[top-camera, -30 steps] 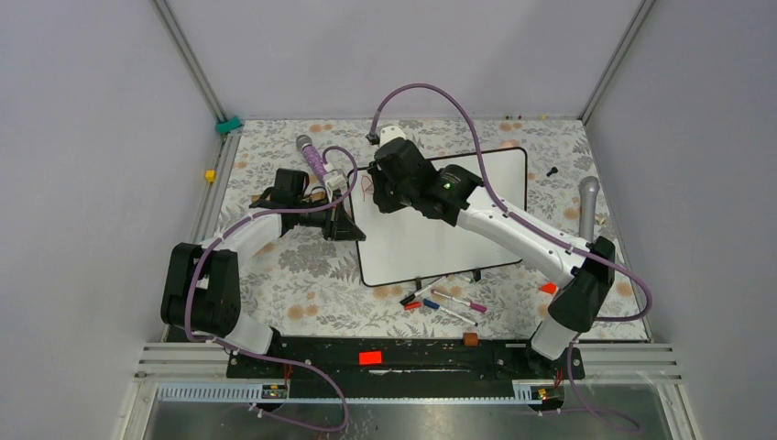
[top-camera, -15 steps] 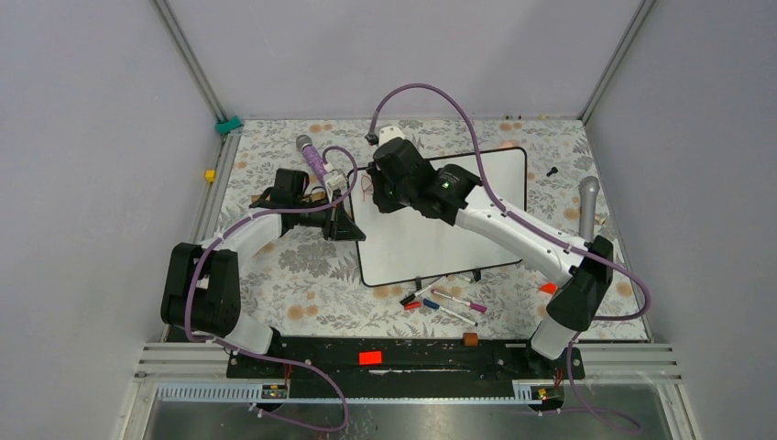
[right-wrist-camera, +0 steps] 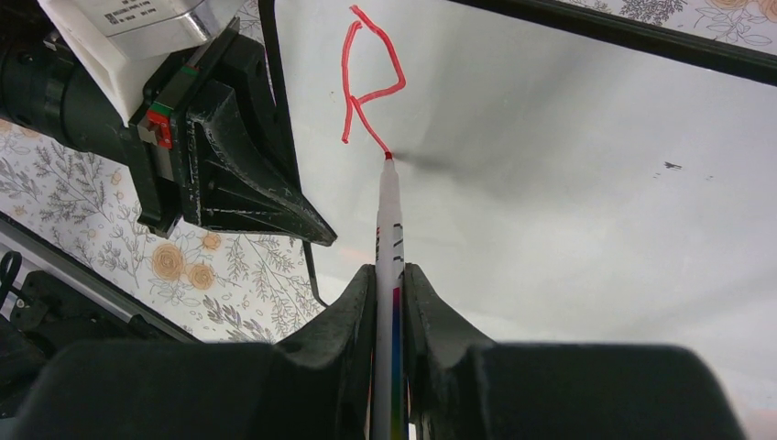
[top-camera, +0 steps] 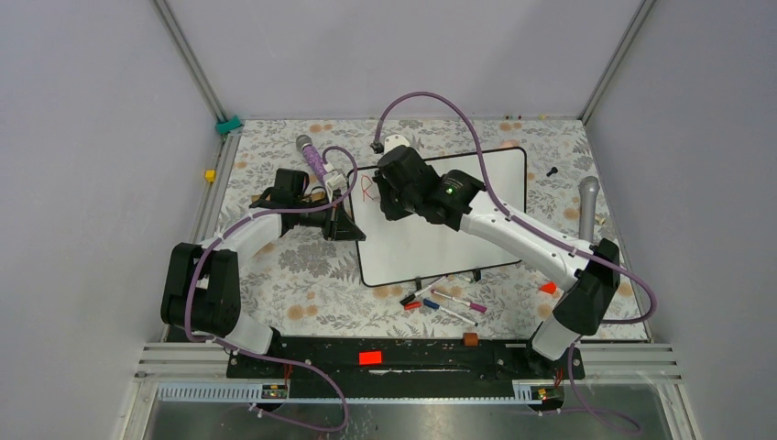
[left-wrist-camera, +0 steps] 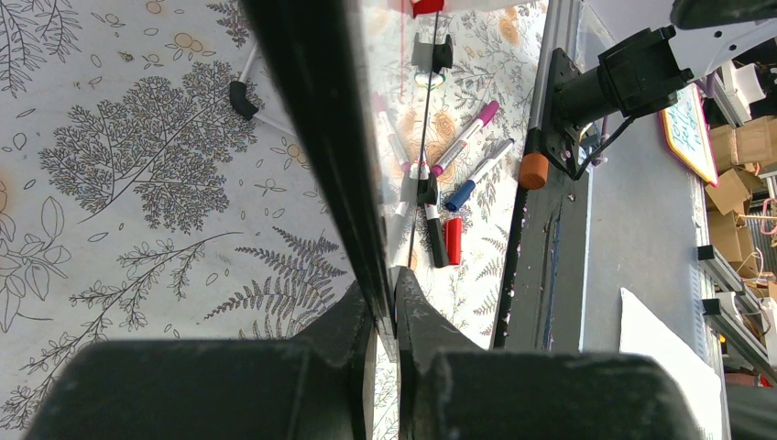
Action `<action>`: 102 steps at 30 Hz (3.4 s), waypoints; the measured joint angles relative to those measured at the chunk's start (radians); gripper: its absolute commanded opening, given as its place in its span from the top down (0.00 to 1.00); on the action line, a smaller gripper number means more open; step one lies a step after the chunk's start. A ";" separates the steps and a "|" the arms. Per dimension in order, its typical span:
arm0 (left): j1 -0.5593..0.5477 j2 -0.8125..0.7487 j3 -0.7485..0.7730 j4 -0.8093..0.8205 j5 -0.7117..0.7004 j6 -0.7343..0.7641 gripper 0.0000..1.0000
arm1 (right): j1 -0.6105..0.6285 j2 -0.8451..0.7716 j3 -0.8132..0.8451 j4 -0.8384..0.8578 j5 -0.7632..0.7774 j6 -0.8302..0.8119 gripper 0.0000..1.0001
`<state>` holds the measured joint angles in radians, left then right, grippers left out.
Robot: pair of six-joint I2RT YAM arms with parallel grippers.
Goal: Write a sentence on the whiteboard
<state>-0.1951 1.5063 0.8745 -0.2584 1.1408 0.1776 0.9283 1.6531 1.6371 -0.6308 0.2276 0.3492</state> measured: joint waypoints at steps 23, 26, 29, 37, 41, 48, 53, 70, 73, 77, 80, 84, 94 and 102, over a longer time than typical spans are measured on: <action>0.000 0.000 0.000 -0.001 0.011 0.017 1.00 | -0.061 -0.110 -0.064 0.137 -0.001 -0.047 1.00; 0.000 0.000 0.000 -0.002 0.011 0.017 1.00 | -0.061 -0.075 -0.028 0.135 -0.002 -0.047 1.00; 0.000 0.000 0.000 -0.003 0.011 0.016 1.00 | -0.061 -0.056 -0.010 0.127 -0.001 -0.046 1.00; 0.000 0.000 0.000 -0.006 0.010 0.014 1.00 | -0.061 -0.027 0.045 0.063 0.026 -0.036 1.00; 0.000 0.000 0.000 -0.006 0.010 0.011 1.00 | -0.061 -0.027 0.045 0.053 0.036 -0.034 1.00; 0.000 0.000 0.000 -0.007 0.010 0.010 1.00 | -0.061 -0.027 0.045 0.053 0.031 -0.034 1.00; 0.000 0.000 0.000 -0.006 0.010 0.012 1.00 | -0.061 -0.027 0.045 0.053 0.013 -0.034 1.00; 0.000 0.000 0.000 -0.006 0.015 0.030 1.00 | -0.063 -0.116 -0.070 0.109 -0.009 -0.039 1.00; 0.000 0.000 0.000 -0.005 0.016 0.032 1.00 | -0.064 -0.128 -0.083 0.114 -0.009 -0.039 1.00; 0.000 0.000 0.000 -0.005 0.016 0.032 1.00 | -0.064 -0.128 -0.087 0.117 -0.013 -0.039 1.00; 0.000 0.000 0.000 -0.005 0.016 0.032 1.00 | -0.064 -0.128 -0.087 0.121 -0.016 -0.039 1.00; 0.000 0.000 0.000 -0.005 0.016 0.032 1.00 | -0.064 -0.125 -0.085 0.121 -0.031 -0.039 1.00; 0.000 0.000 0.000 -0.006 0.015 0.031 1.00 | -0.064 -0.077 -0.047 0.109 -0.031 -0.038 1.00; 0.000 0.000 0.000 -0.006 0.015 0.031 1.00 | -0.064 -0.077 -0.047 0.098 -0.031 -0.030 1.00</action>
<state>-0.1947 1.5066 0.8749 -0.2649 1.1561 0.2089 0.8639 1.5757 1.5902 -0.5327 0.1967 0.3195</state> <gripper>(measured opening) 0.063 0.187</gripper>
